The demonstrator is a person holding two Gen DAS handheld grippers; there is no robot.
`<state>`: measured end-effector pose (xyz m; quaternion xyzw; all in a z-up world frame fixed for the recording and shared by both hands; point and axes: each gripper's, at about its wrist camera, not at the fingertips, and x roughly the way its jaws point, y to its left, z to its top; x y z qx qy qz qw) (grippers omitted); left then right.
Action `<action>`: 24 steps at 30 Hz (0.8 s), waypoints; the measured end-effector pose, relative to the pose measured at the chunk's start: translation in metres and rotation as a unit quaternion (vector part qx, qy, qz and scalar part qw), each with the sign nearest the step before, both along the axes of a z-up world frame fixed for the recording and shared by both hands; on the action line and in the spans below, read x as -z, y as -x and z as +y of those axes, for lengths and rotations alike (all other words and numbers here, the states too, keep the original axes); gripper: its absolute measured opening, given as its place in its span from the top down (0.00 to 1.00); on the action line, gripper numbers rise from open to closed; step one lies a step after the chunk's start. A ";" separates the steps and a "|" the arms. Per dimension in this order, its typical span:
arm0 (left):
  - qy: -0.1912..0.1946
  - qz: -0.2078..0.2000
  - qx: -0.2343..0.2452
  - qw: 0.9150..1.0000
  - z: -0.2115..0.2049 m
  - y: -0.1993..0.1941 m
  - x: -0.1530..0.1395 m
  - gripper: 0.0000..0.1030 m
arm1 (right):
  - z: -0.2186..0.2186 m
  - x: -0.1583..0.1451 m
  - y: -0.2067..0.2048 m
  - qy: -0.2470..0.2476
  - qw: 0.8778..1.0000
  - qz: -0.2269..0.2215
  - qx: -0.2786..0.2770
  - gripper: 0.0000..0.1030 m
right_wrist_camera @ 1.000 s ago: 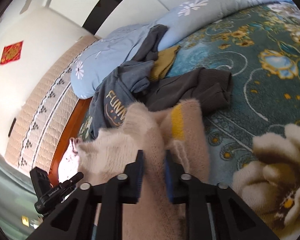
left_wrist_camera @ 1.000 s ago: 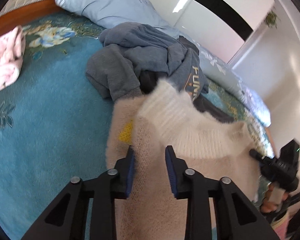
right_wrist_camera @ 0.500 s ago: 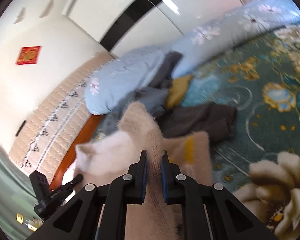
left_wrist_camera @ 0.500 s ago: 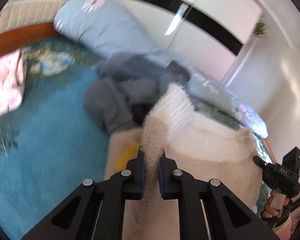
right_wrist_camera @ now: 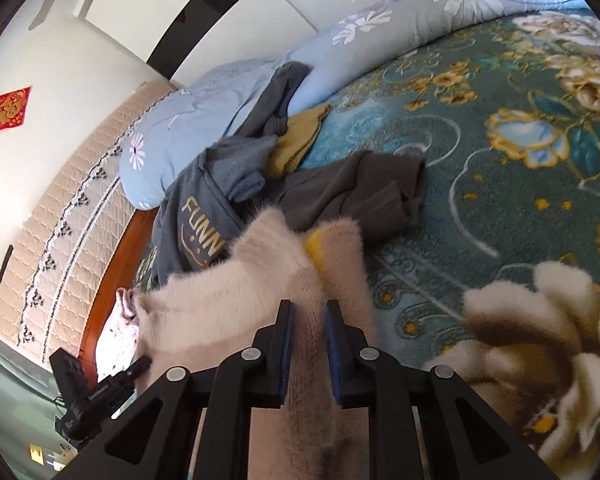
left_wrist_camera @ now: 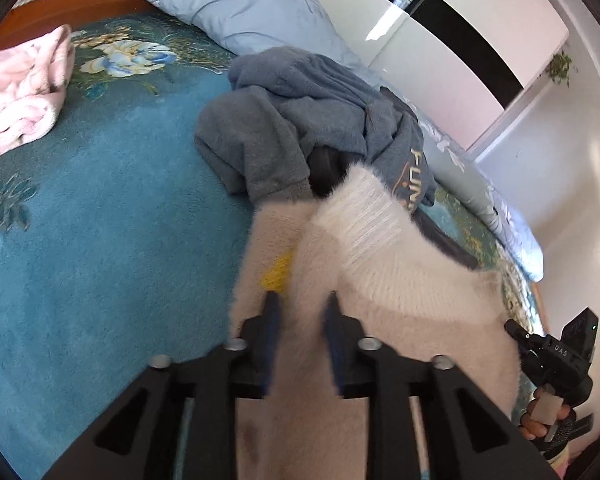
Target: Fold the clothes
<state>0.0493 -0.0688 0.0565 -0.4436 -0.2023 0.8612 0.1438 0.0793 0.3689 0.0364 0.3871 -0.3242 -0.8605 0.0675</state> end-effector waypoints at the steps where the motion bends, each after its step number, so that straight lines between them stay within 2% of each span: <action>1: 0.000 -0.004 -0.002 1.000 -0.004 0.000 0.001 0.58 | 0.002 -0.002 -0.001 -0.001 1.000 0.002 0.004 0.78; 3: -0.010 -0.015 -0.004 1.000 -0.011 0.003 0.006 0.48 | 0.006 -0.003 -0.003 0.000 1.000 -0.002 0.010 0.68; 4: -0.017 -0.022 -0.005 1.000 -0.015 0.004 0.009 0.44 | 0.008 -0.001 -0.003 0.002 1.000 -0.007 0.013 0.57; 5: -0.035 -0.034 -0.002 0.999 -0.018 0.006 0.014 0.40 | 0.010 0.003 -0.002 0.008 1.000 -0.015 0.016 0.55; 9: -0.090 -0.082 0.001 0.993 -0.027 0.020 0.037 0.32 | 0.013 0.011 0.000 0.034 0.999 -0.027 0.013 0.55; 13: -0.143 -0.097 0.009 0.985 -0.027 0.033 0.049 0.30 | 0.012 0.014 0.001 0.032 0.999 -0.028 0.012 0.55; 15: -0.153 -0.097 0.008 0.983 -0.025 0.035 0.049 0.33 | 0.012 0.016 0.001 0.036 0.999 -0.030 0.011 0.55; 16: -0.148 -0.093 0.009 0.985 -0.022 0.032 0.048 0.50 | 0.012 0.016 0.000 0.037 0.999 -0.030 0.011 0.55; 19: -0.132 -0.077 0.008 0.988 -0.017 0.022 0.040 0.67 | 0.013 0.016 0.000 0.040 0.999 -0.027 0.009 0.55; 20: -0.127 -0.070 0.007 0.989 -0.016 0.017 0.035 0.71 | 0.013 0.016 0.000 0.040 0.999 -0.027 0.008 0.55; 24: -0.133 -0.064 -0.010 0.989 -0.024 -0.009 0.025 0.74 | 0.012 0.016 0.000 0.048 0.999 -0.025 0.002 0.54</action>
